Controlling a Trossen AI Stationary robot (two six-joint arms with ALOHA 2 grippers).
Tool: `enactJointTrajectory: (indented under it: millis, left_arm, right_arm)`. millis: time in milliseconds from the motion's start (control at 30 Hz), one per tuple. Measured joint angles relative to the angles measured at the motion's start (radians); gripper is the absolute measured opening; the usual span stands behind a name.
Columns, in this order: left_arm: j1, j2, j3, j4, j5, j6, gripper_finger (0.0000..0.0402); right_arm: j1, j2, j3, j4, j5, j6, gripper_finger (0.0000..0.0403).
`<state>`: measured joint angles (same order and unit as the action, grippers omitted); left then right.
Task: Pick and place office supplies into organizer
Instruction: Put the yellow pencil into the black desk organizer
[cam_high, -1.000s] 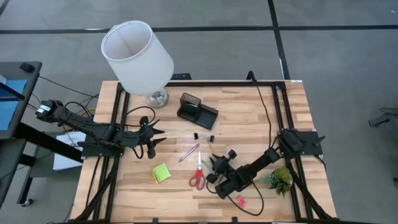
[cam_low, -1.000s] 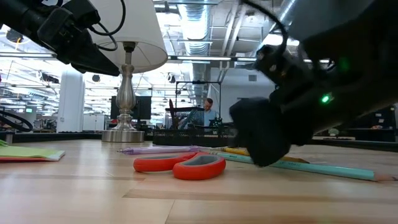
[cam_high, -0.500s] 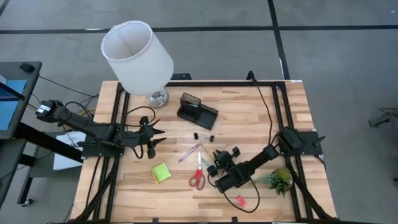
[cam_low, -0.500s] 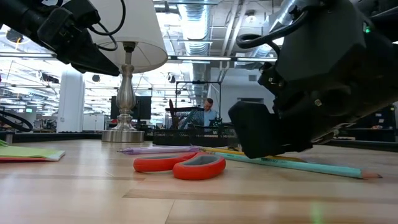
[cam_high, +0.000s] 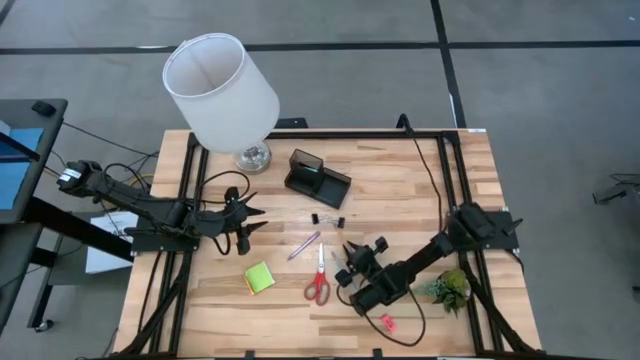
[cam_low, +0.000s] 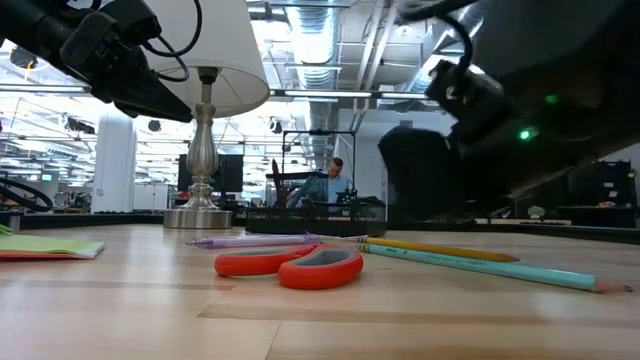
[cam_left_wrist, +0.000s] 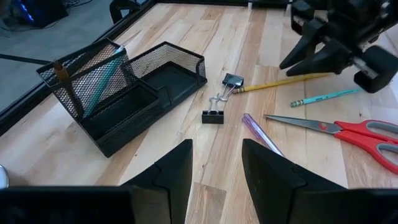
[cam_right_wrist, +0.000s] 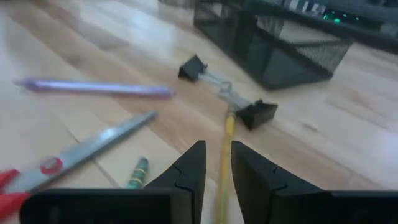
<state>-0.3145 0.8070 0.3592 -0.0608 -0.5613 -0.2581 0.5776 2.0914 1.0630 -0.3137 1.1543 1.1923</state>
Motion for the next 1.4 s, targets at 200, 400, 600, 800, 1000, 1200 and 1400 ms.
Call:
enactJointTrajectory:
  millis: [200, 400, 600, 800, 1000, 1200, 1400]
  left_arm:
    - [0.000, 0.000, 0.000, 0.000, 0.000, 0.000, 0.0132]
    - [0.000, 0.000, 0.000, -0.001, 0.000, 0.000, 0.0132]
    - [0.000, 0.000, 0.000, -0.004, 0.000, 0.000, 0.0132]
    - [0.000, 0.000, 0.000, -0.045, 0.000, 0.012, 0.0132]
    - [0.000, 0.000, 0.000, -0.070, -0.001, 0.012, 0.0132]
    - [0.000, 0.000, 0.000, -0.069, -0.002, 0.011, 0.0132]
    - [0.000, 0.000, 0.000, -0.069, -0.002, -0.012, 0.0132]
  right_arm:
    - [0.023, -0.008, 0.000, 0.000, 0.023, 0.011, 0.0070]
    - [0.009, -0.008, -0.038, 0.012, -0.028, 0.062, 0.0070]
    - [-0.003, 0.005, -0.159, 0.162, -0.058, 0.190, 0.0070]
    - [0.005, 0.004, -0.213, 0.274, -0.040, 0.178, 0.0070]
    - [0.005, -0.018, -0.192, 0.263, -0.002, 0.090, 0.0070]
    - [-0.025, -0.095, -0.162, 0.261, 0.013, -0.092, 0.0070]
    - [-0.052, -0.120, -0.160, 0.291, -0.027, -0.101, 0.0070]
